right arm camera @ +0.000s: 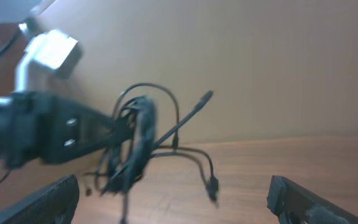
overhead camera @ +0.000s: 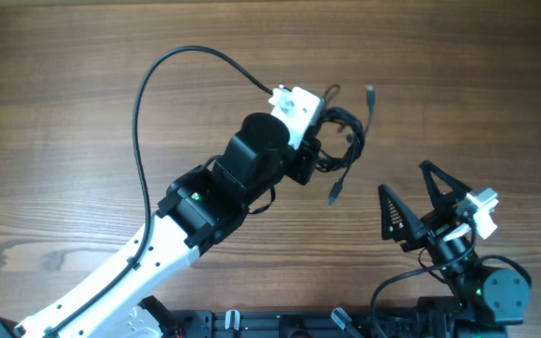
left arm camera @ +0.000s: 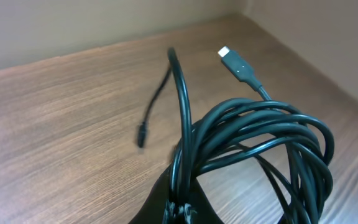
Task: Untangle cables
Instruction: 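Move the right gripper toward the lifted bundle under the left gripper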
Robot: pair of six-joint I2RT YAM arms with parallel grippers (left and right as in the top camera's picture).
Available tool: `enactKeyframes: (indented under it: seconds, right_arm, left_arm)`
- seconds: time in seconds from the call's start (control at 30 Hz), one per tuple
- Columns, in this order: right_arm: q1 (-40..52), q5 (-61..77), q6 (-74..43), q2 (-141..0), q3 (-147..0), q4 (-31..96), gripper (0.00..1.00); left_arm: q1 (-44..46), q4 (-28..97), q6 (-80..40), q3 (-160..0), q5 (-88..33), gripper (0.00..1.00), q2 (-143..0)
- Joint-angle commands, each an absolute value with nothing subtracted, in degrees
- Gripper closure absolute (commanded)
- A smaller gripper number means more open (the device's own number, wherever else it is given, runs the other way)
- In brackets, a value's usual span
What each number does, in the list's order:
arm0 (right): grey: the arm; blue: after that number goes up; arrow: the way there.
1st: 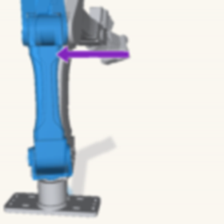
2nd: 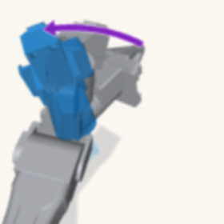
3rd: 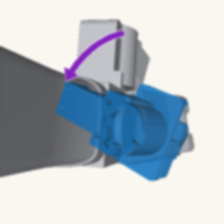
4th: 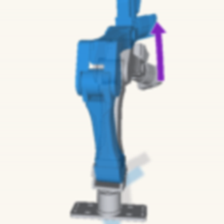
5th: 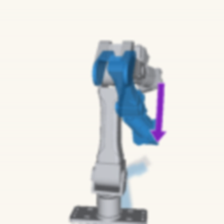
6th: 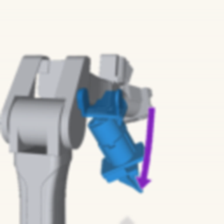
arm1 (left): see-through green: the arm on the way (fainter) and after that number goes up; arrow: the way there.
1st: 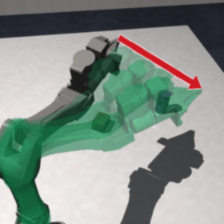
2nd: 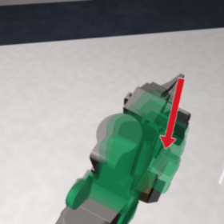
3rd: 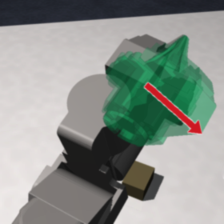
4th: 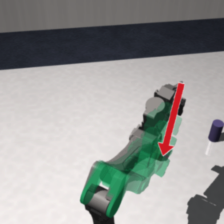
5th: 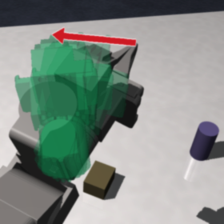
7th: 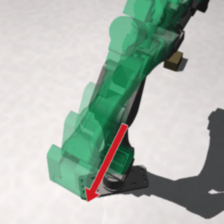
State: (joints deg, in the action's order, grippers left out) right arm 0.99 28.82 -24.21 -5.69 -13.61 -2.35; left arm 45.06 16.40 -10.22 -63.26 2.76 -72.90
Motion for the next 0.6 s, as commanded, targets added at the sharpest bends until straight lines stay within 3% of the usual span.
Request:
enactKeyframes:
  seconds: [0.0, 0.17, 0.27, 0.43, 0.57]
  right_arm:
    - [1.1, 39.68, -17.32, -11.25, -17.41, -2.26, 0.0]
    - [1.1, 49.34, -15.03, -19.29, -22.5, -3.88, 0.0]
    - [1.1, 56.01, -16.84, -23.31, -23.79, -12.1, 0.0]
    - [1.1, 54.63, -37.89, -26.7, -23.79, -28.56, 0.0]
    - [1.1, 51.88, -49.45, -27.86, -23.79, -33.21, 0.0]
  left_arm:
    - [45.25, 14.57, -20.86, -63.61, 6.11, 0.96, -71.99]
    - [45.28, 13.85, -26.09, -63.61, 8.23, 0.96, -71.99]
    - [45.28, 13.72, -28.84, -63.61, 8.67, 0.96, -71.99]
    - [45.28, 13.74, -40.47, -63.61, 8.64, 0.96, -71.99]
    - [45.28, 13.91, -50.89, -63.61, 8.43, 0.96, -71.99]
